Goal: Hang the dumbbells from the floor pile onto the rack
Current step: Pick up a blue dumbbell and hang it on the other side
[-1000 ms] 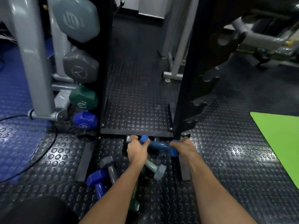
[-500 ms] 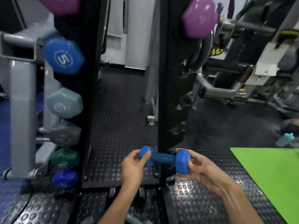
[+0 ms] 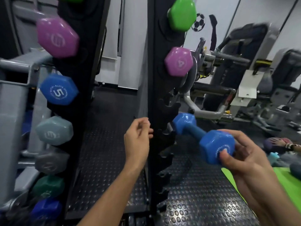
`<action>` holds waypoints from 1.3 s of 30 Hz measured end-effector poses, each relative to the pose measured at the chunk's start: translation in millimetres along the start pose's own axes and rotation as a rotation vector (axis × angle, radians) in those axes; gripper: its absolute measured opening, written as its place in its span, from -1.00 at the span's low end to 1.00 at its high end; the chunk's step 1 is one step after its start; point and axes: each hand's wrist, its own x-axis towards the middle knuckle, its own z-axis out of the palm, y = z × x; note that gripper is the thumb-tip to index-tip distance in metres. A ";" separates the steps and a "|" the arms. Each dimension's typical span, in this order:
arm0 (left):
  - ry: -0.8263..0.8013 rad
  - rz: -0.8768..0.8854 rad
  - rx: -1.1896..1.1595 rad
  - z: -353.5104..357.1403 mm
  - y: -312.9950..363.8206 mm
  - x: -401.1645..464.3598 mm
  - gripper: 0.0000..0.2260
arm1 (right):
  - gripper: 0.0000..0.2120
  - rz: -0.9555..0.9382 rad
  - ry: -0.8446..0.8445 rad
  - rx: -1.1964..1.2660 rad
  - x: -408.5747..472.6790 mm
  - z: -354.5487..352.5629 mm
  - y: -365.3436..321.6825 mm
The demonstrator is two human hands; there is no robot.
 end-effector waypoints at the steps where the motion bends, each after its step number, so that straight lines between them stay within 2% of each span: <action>1: 0.004 0.014 0.008 1.2 5.8 5.9 -0.84 | -0.56 -0.041 0.031 0.007 4.2 -0.3 -4.1; 5: -0.109 -0.035 -0.051 14.5 25.1 35.3 -0.60 | -0.58 -0.150 0.091 -0.026 35.4 6.7 -18.8; 10: -0.246 -0.074 -0.089 31.8 39.3 54.4 -0.23 | -0.64 -0.187 0.178 -0.162 86.8 26.8 -17.1; 13: -0.272 -0.101 -0.079 38.4 40.1 57.1 -0.12 | -0.64 -0.185 0.158 -0.184 109.3 37.6 -8.4; 17: -0.273 -0.148 -0.097 36.7 40.6 57.3 -0.14 | -0.64 -0.179 0.151 -0.197 133.5 49.6 -3.3; 22: -0.303 -0.126 -0.059 31.2 44.1 55.2 -0.16 | -0.60 -0.202 0.119 -0.277 154.9 57.7 9.6; 28: -0.316 -0.095 -0.098 26.8 46.5 58.6 -0.03 | -0.56 -0.126 -0.049 -0.268 165.7 52.3 9.4; 30: -0.330 -0.084 -0.102 27.0 47.0 58.1 0.00 | -0.54 -0.095 -0.060 -0.231 165.0 52.6 10.5; 33: -0.334 -0.084 -0.111 28.6 48.5 55.9 0.06 | -0.39 -0.052 -0.053 -0.203 164.6 55.8 17.9; 36: -0.335 -0.111 -0.133 26.9 52.6 52.1 0.09 | -0.17 -0.041 -0.147 -0.288 164.7 60.0 21.8; 39: -0.376 -0.134 -0.152 21.1 56.1 50.7 -0.18 | 0.00 -0.039 -0.193 -0.323 163.6 62.7 22.3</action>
